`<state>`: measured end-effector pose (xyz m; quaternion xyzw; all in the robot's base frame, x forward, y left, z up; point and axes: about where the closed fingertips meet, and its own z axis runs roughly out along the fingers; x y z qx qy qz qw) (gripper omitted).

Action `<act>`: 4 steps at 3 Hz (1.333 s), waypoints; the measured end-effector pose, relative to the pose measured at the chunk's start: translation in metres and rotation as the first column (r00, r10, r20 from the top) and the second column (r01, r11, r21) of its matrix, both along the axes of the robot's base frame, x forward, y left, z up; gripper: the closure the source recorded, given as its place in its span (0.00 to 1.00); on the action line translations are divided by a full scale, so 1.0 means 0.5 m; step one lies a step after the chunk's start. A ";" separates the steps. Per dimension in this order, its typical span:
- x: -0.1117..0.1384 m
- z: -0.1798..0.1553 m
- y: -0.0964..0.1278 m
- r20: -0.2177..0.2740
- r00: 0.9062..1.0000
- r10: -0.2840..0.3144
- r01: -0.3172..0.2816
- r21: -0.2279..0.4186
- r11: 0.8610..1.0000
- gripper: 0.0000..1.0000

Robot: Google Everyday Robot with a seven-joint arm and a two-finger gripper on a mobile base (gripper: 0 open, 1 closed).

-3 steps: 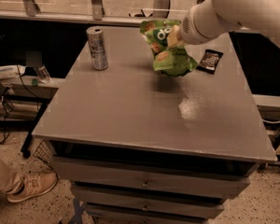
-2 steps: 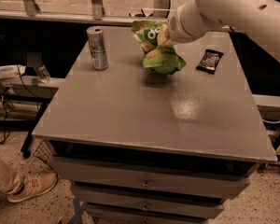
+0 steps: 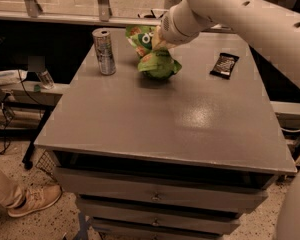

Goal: Move green rice chip bag near redbull can

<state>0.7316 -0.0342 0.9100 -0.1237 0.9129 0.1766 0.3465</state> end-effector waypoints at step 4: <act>0.010 -0.017 0.101 -0.068 0.993 0.092 -0.087 0.075 0.993 1.00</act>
Offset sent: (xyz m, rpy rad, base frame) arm 0.0030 0.0465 0.0084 0.0612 0.0318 0.0860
